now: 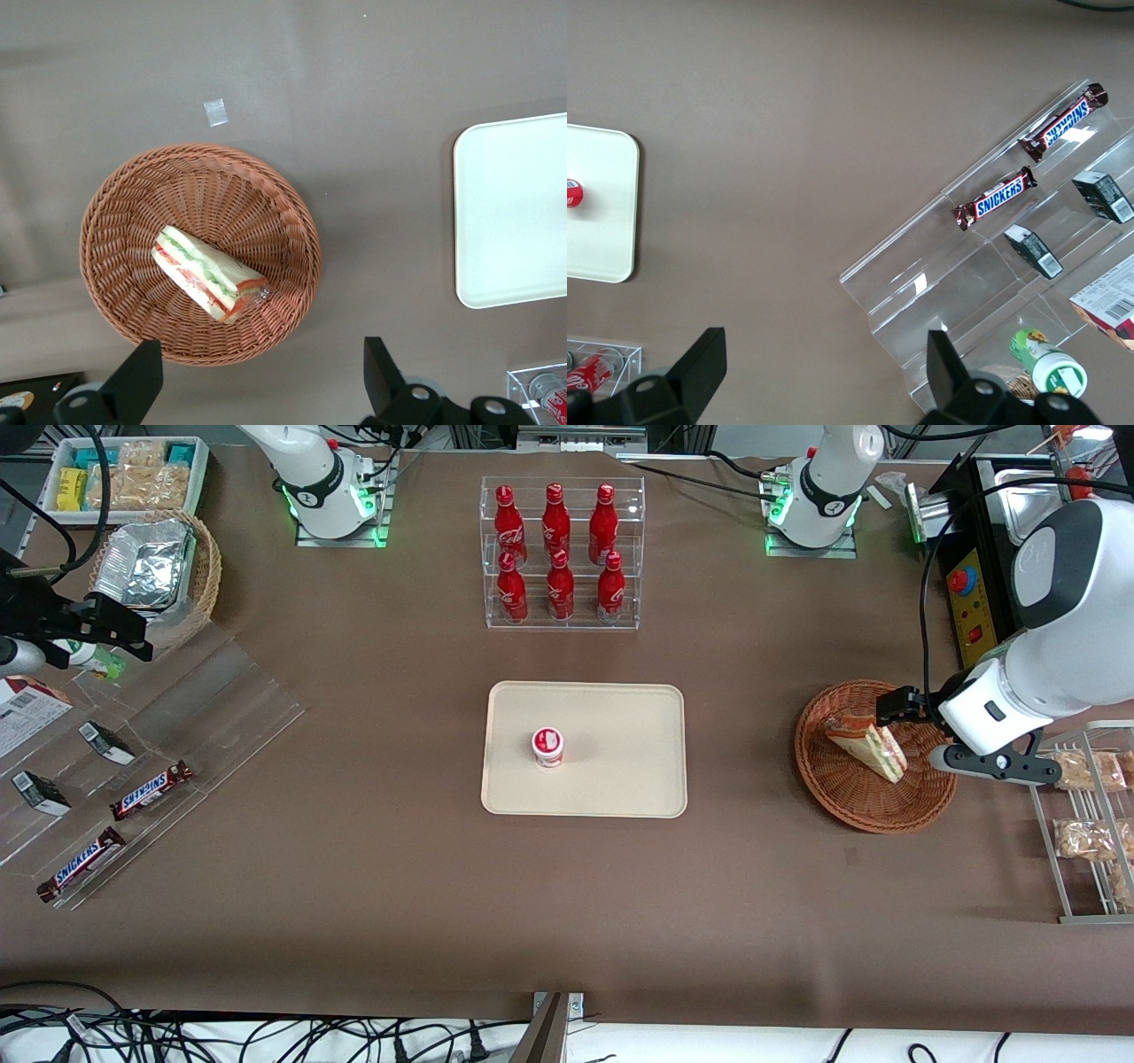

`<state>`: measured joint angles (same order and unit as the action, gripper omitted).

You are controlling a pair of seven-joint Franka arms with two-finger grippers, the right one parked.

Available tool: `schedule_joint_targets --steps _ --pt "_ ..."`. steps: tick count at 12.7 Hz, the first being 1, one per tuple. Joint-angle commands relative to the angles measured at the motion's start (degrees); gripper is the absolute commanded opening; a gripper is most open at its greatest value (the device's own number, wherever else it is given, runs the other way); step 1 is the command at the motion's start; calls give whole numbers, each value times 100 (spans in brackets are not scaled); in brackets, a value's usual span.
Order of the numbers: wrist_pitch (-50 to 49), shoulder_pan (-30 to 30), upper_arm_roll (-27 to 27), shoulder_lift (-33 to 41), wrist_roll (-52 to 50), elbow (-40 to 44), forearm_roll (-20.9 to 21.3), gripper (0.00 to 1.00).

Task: Place sandwich from basket to tray
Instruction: 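Lower the open left gripper over the wrapped sandwich in the wicker basket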

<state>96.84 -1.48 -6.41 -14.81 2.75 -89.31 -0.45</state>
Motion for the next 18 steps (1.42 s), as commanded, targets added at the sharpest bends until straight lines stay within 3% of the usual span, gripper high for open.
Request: schedule_joint_targets --steps 1,9,13,18 --pt "-209 -1 17 -74 138 195 -78 100" --pt "-227 -264 105 -258 -255 90 62 100" --pt "307 -660 105 -198 -1187 -682 71 100" --pt "2450 -687 0 373 -3672 -2719 544 100"
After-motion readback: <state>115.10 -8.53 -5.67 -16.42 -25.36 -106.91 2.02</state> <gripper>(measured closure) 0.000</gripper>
